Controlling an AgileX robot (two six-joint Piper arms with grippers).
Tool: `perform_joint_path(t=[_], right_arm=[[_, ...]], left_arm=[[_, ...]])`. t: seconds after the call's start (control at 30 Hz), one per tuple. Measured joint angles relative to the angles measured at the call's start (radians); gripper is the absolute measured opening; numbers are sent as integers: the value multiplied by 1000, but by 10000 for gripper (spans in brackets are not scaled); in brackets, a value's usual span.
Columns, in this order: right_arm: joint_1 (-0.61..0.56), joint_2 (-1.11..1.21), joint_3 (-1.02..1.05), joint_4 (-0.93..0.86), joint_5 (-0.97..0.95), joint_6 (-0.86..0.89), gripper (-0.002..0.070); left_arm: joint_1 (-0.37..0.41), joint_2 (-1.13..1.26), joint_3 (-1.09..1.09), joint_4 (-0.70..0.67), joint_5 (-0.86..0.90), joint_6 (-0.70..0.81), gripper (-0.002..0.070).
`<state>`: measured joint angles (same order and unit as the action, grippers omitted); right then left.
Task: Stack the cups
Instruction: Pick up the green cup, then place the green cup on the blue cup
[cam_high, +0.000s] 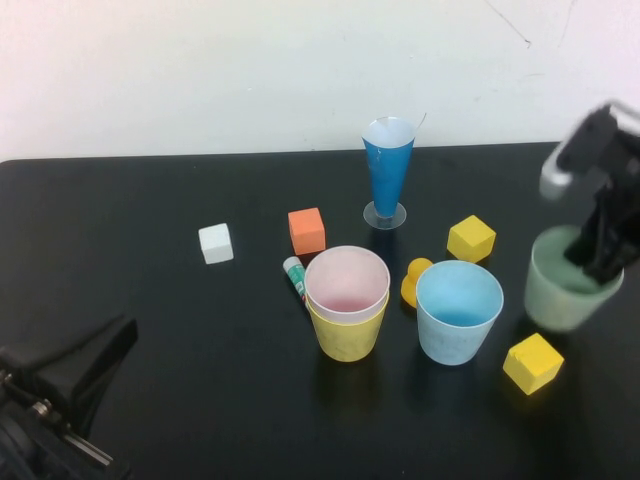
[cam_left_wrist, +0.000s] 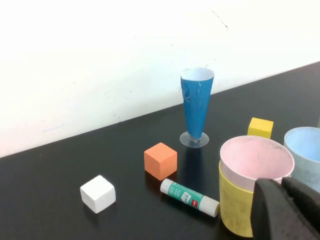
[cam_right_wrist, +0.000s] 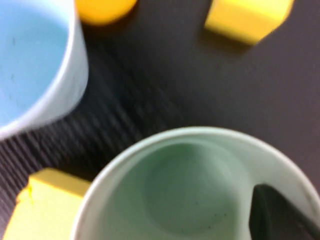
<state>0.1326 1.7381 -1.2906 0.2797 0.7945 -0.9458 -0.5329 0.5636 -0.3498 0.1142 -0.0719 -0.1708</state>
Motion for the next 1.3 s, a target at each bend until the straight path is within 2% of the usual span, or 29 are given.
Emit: perform_joint_path(t=[0.23,0.4,0.67,0.9,1.03,1.2,1.3], right_arm=[[2,-11,-262,87,258,9,32],[44,-22,-317,204,380,-2,32],[162,33,-317,151,362,-12,31],[169,88,-317,113,326,-17,34],[169,112,-317,113,337,-19,103],[169,140,-317,113,332,-19,263],[169,158,-317,113,326,-19,292]], left_arm=[[0,0,0,-13,-4,0,1],[0,0,0,-13,-33,2,1],[0,0,0,-15,-40,2,1],[0,0,0,-15,-40,2,1],[0,0,0,-15,-40,2,1],[0,0,0,-15,-46,2,1],[0,0,0,-7,-46,2,1]])
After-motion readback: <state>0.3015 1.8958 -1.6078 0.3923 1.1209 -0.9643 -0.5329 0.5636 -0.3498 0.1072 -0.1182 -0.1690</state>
